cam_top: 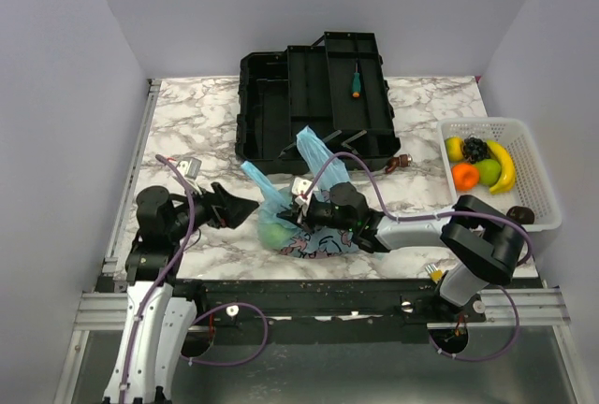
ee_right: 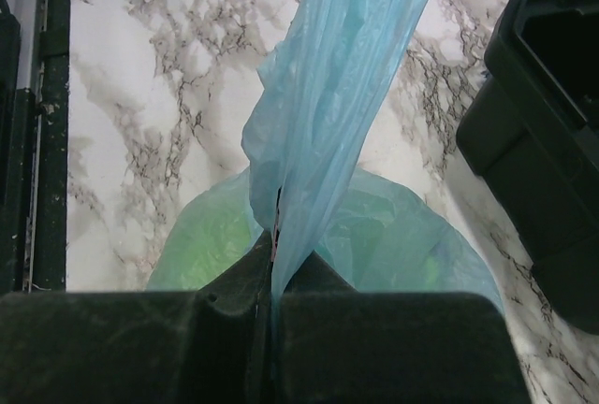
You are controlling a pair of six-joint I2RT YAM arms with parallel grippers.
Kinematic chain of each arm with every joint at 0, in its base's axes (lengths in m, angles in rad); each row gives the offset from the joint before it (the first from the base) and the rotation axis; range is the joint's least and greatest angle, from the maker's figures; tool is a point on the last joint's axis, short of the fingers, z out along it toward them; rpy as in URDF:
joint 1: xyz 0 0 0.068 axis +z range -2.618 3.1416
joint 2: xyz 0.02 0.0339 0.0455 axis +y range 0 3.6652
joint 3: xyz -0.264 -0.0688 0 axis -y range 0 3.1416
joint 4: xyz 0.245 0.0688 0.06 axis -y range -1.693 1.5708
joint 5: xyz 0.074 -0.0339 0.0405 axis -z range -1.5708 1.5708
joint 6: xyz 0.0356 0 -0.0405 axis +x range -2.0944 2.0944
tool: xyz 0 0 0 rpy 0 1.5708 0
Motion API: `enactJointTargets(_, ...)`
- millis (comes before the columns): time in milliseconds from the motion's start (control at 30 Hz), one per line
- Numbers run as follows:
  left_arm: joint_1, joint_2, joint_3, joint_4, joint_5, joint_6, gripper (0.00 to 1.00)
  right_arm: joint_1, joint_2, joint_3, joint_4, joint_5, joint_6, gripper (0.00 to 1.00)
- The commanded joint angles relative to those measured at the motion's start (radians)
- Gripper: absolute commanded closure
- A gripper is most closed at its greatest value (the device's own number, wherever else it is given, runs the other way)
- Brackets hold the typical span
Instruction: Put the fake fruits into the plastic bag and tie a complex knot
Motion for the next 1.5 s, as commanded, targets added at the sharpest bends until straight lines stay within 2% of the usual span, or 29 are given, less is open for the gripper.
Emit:
enactJointTargets(0,-0.029,0.085,-0.059,0.298,0.012,-0.173,0.07,-0.001,0.025,0.033,-0.029,0.052,0.038,0.99)
enactJointTargets(67,-0.077,0.113,-0.058,0.352,-0.004,-0.153,0.14,-0.002,0.027,0.041,-0.039,0.059,0.031,0.99)
enactJointTargets(233,-0.195,0.156,-0.086,0.428,-0.093,-0.161,0.17,0.004,0.036,0.055,-0.039,0.097,0.02,0.99)
enactJointTargets(300,-0.225,0.19,-0.074,0.429,-0.157,-0.142,0.23,0.013,0.039,0.053,-0.037,0.104,0.015,0.99)
enactJointTargets(400,-0.255,0.26,-0.046,0.405,-0.257,-0.098,0.38,0.021,0.038,0.049,-0.028,0.107,0.011,0.99)
enactJointTargets(500,-0.291,0.302,-0.028,0.394,-0.346,-0.071,0.46,0.028,0.031,0.043,-0.023,0.121,-0.001,0.99)
enactJointTargets(700,-0.317,0.355,-0.029,0.464,-0.338,-0.123,0.48,0.036,0.032,0.036,-0.025,0.142,-0.023,0.99)
enactJointTargets(867,-0.339,0.368,-0.06,0.549,-0.289,-0.155,0.37,0.038,0.03,0.026,-0.022,0.107,-0.022,0.99)
enactJointTargets(900,-0.34,0.372,-0.067,0.569,-0.276,-0.158,0.38,0.038,0.028,0.025,-0.018,0.095,-0.02,0.99)
enactJointTargets(933,-0.339,0.374,-0.075,0.587,-0.26,-0.163,0.48,0.039,0.026,0.021,-0.015,0.09,-0.021,0.99)
enactJointTargets(1000,-0.34,0.376,-0.079,0.596,-0.252,-0.164,0.85,0.038,0.02,0.019,-0.015,0.086,-0.021,0.99)
enactJointTargets(1033,-0.34,0.374,-0.079,0.58,-0.254,-0.159,0.93,0.038,0.017,0.02,-0.018,0.09,-0.018,0.99)
enactJointTargets(1067,-0.339,0.37,-0.076,0.563,-0.256,-0.151,0.99,0.038,0.011,0.023,-0.027,0.092,-0.017,0.97)
enactJointTargets(1100,-0.335,0.364,-0.075,0.544,-0.257,-0.135,1.0,0.038,0.001,0.03,-0.045,0.092,-0.019,0.91)
enactJointTargets(1233,-0.33,0.339,-0.074,0.511,-0.258,-0.071,1.0,0.038,-0.062,0.079,-0.157,0.066,-0.042,0.47)
enactJointTargets(1267,-0.331,0.338,-0.069,0.503,-0.253,-0.05,1.0,0.039,-0.085,0.1,-0.205,0.053,-0.043,0.4)
enactJointTargets(1400,-0.329,0.342,-0.053,0.487,-0.232,0.017,1.0,0.039,-0.186,0.168,-0.373,-0.058,-0.029,0.26)
enactJointTargets(1467,-0.329,0.343,-0.049,0.489,-0.221,0.04,1.0,0.039,-0.233,0.203,-0.476,-0.133,-0.027,0.24)
